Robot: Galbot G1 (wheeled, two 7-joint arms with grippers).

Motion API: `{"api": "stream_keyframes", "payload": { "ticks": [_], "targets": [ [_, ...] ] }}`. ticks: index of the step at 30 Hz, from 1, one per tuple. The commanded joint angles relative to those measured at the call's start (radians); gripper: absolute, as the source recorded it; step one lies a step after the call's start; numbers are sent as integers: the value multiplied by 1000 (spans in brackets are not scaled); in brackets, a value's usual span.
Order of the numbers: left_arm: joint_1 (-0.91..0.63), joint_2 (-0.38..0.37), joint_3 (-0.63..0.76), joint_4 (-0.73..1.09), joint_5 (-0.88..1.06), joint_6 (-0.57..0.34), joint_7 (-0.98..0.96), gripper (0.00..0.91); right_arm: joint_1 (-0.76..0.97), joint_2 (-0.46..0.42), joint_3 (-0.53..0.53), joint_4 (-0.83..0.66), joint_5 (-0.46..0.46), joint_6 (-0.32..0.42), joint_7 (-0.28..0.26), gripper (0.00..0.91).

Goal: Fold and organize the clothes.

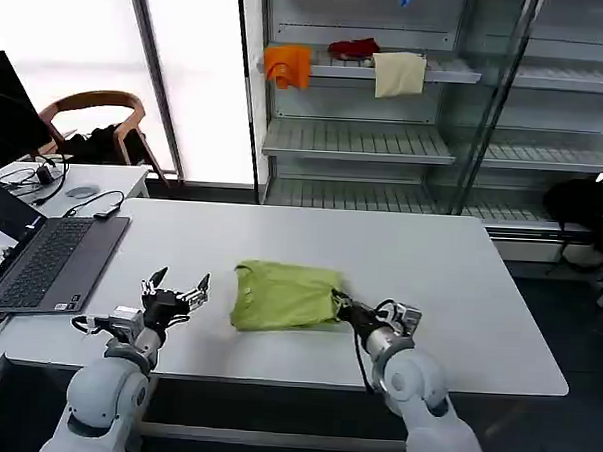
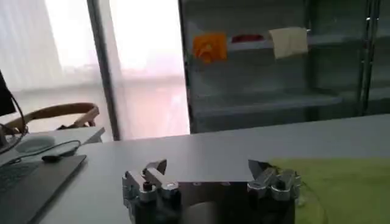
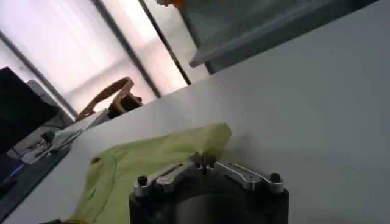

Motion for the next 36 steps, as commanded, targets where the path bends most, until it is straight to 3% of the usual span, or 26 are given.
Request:
{"api": "stream_keyframes", "payload": {
  "ticks": [1,12,13,14,16,18,19,22,24,27,29,32,36],
  "targets": [
    [-1,-7,5,1,3,1,-1,907,-48,-100,91,40,3,0,-29,0],
    [-12,-16,15,7,1,1,0,907,-51,-128,96,40,-24,-1,-45,0],
    [-15,-18,16,13,0,1,-1,907,-54,-126,87,42,-35,-1,-46,30],
    [-20,-20,18,22,-6,-4,-2,907,-58,-120,72,47,-70,0,-50,907],
    [-27,-26,23,35,-17,-25,-8,907,-67,-106,59,53,-132,1,-58,907],
    [-33,-35,34,42,-37,-45,-17,907,-86,-72,58,70,-306,3,-94,907],
    [-34,-38,36,41,-42,-48,-16,907,-92,-60,61,77,-342,3,-100,907],
    [-35,-49,50,28,-70,-56,-18,907,-99,-60,46,114,-447,3,-85,907],
    [-35,-53,63,16,-78,-66,-19,907,-107,-58,37,145,-603,4,-91,907],
    [-34,-63,71,4,-76,-68,-19,907,-115,-52,40,158,-712,9,-97,907],
    [-26,-65,69,-9,-75,-68,-18,907,-128,-46,49,145,-838,52,-84,907],
    [-10,-57,55,-28,-76,-68,-16,907,-164,-45,70,156,-947,106,-61,907],
    [7,-37,26,-45,-79,-68,-13,907,-203,-66,118,180,-1020,152,-60,907]
  ]
}}
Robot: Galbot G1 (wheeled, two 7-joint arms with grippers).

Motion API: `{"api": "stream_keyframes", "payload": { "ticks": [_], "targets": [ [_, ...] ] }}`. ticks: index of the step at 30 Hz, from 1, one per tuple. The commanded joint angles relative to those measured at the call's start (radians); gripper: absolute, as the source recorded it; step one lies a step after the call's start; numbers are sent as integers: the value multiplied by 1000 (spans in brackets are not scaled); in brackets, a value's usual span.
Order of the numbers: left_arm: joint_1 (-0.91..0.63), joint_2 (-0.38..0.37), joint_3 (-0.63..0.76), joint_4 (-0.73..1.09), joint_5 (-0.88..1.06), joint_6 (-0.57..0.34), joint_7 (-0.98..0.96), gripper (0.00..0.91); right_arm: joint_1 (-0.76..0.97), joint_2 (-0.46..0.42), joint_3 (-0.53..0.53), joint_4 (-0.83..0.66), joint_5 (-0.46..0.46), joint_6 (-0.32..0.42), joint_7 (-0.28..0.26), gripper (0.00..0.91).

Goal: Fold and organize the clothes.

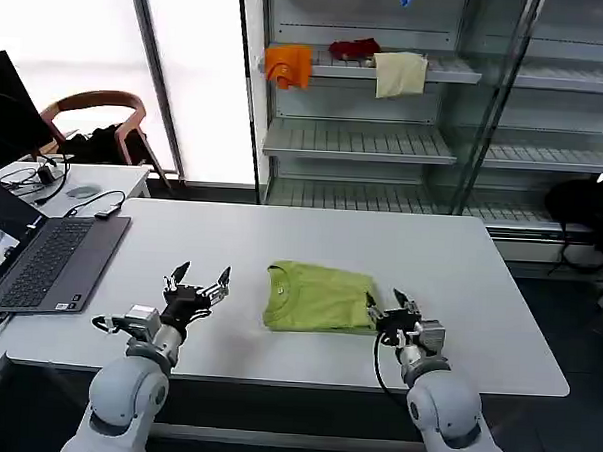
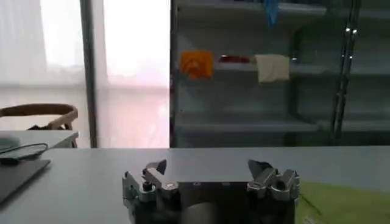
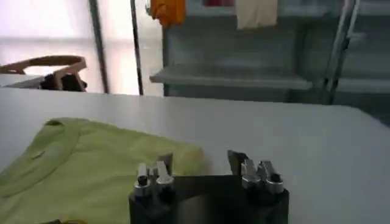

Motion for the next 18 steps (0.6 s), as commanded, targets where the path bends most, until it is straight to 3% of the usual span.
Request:
{"api": "stream_keyframes", "payload": {
  "ticks": [1,4,6,11,13,18],
  "targets": [
    [29,21,-35,-41,-26,-12,2,907,-89,-14,86,63,-455,105,-4,907],
    [39,32,-54,-43,-41,-12,1,907,-111,-34,148,81,-405,92,-50,907],
    [42,33,-58,-40,-47,-12,0,907,-112,-39,164,90,-384,50,-30,907],
    [47,31,-58,-20,-47,-17,-3,907,-147,-55,210,100,-374,105,-38,907],
    [49,27,-56,-17,-46,-16,-3,907,-163,-59,230,108,-349,108,-74,907],
    [52,26,-55,-21,-45,-13,-3,907,-172,-59,251,110,-323,101,-102,907]
  ]
}}
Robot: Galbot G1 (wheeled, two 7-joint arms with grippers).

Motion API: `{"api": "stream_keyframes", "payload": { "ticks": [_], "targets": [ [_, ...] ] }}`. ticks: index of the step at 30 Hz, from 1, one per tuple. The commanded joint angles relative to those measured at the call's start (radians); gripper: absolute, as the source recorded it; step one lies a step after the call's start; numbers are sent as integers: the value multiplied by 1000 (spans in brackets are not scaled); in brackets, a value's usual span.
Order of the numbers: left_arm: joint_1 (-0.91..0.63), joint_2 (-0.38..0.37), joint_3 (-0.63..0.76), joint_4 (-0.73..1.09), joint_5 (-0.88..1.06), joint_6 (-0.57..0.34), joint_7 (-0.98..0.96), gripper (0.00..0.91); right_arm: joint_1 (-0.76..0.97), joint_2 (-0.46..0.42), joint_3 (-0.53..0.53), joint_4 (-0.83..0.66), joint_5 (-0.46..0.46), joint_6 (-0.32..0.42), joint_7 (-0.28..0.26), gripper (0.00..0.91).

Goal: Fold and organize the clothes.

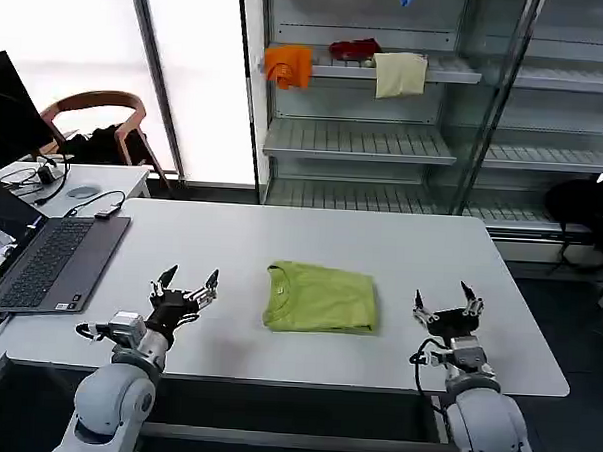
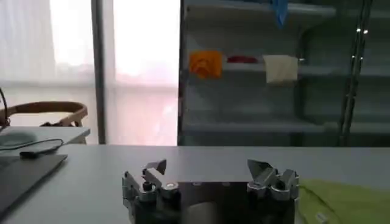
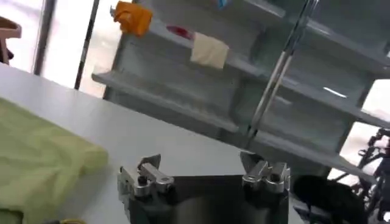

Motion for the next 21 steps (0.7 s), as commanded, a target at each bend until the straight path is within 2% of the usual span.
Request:
{"api": "stream_keyframes", "payload": {
  "ticks": [1,10,21],
  "targets": [
    [10,6,-13,-3,-10,0,0,907,-62,-18,98,28,-6,31,-75,907],
    [15,21,-18,10,-11,7,3,907,-57,-25,106,15,46,25,-112,907],
    [11,20,-18,23,-17,5,-11,907,-50,-28,112,15,104,-4,-121,907]
  ]
}}
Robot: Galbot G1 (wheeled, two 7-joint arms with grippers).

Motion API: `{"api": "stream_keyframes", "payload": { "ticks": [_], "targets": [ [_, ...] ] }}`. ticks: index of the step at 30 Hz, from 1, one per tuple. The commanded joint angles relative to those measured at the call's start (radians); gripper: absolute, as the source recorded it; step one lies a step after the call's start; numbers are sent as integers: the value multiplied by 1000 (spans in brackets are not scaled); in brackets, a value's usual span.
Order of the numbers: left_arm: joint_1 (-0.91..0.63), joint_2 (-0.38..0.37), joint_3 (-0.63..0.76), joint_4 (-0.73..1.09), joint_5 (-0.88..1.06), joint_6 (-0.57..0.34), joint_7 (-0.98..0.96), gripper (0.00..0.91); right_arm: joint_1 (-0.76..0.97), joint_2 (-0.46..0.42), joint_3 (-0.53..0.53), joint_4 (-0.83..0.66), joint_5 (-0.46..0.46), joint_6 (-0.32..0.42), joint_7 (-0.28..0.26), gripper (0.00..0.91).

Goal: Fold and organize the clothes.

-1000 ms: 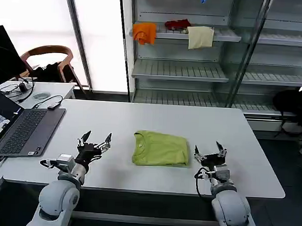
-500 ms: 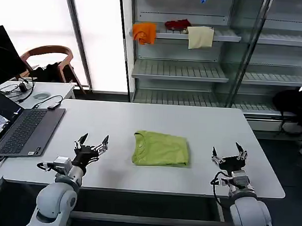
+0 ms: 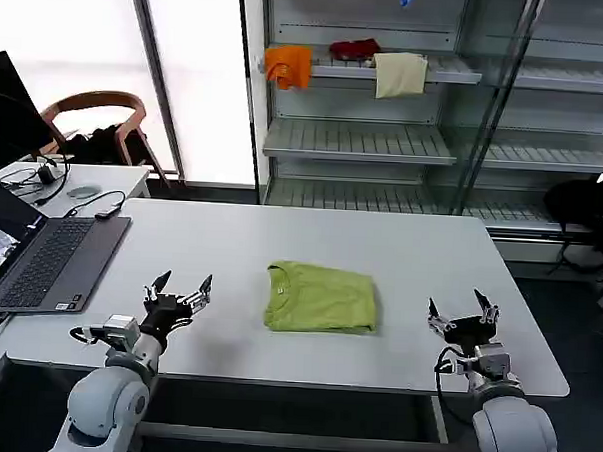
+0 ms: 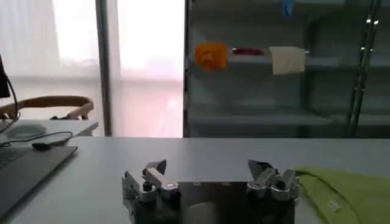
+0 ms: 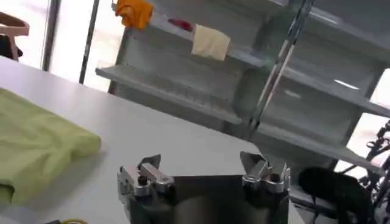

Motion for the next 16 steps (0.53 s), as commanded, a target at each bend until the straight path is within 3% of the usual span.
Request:
{"api": "stream_keyframes", "payload": {
  "ticks": [1,10,16],
  "targets": [
    [-3,0,0,11,-6,-1,-10,907,-3,-2,16,-1,50,-7,-23,907],
    [-7,4,2,20,-5,-4,-13,907,-3,-1,14,14,68,-2,-32,907],
    [-9,11,3,23,-14,-9,-22,907,0,10,2,26,122,-30,17,907]
  ]
}}
